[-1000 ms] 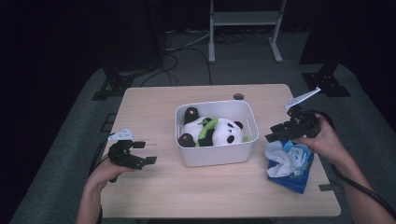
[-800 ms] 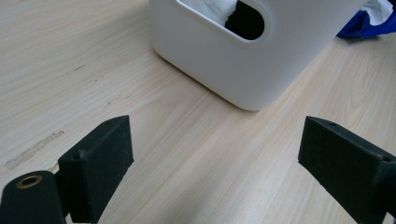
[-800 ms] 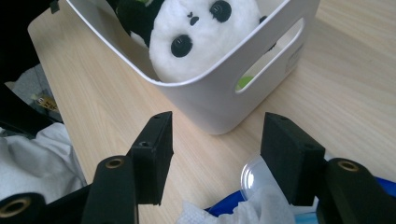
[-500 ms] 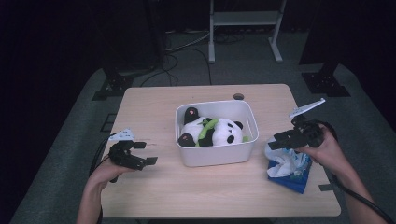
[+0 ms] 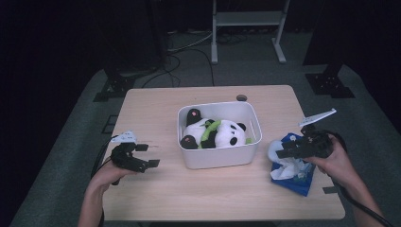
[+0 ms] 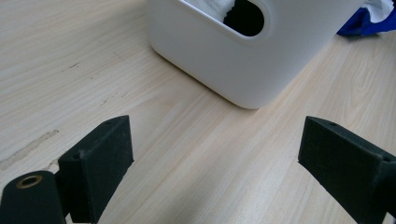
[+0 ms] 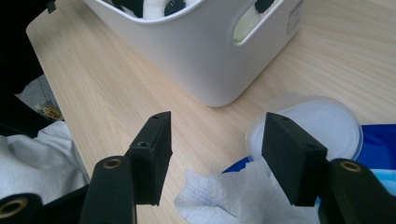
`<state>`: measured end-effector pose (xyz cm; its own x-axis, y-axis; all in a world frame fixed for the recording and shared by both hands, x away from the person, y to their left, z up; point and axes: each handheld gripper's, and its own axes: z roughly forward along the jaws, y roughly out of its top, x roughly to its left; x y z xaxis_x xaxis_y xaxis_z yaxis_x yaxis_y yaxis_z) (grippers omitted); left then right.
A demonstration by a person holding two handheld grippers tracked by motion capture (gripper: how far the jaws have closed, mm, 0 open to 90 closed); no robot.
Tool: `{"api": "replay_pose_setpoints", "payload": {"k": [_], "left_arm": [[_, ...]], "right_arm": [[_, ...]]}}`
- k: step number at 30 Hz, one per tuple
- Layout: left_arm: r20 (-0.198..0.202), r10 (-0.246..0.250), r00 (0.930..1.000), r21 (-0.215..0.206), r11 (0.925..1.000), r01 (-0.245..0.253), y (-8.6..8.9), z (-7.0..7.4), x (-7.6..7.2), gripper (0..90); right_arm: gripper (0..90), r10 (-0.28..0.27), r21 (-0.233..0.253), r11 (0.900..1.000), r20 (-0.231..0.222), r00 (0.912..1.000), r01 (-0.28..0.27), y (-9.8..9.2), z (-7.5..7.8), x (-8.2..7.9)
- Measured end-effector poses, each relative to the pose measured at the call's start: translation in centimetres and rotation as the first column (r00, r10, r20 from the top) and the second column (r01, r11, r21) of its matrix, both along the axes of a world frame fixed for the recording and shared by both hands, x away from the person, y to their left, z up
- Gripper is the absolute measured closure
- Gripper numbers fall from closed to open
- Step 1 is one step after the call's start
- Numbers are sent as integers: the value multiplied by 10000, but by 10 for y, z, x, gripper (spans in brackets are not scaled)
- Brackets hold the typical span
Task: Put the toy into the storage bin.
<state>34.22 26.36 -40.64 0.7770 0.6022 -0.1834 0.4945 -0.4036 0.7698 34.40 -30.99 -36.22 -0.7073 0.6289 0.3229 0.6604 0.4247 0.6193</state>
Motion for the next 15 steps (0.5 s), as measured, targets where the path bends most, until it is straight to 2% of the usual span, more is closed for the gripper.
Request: {"api": "replay_pose_setpoints", "payload": {"k": [15], "left_arm": [[2, 12, 10000, -29, 10000, -12, 0, 1, -1, 88]], "right_arm": [[406, -238, 99, 9997, -267, 9994, 241, -9, -16, -20]]}}
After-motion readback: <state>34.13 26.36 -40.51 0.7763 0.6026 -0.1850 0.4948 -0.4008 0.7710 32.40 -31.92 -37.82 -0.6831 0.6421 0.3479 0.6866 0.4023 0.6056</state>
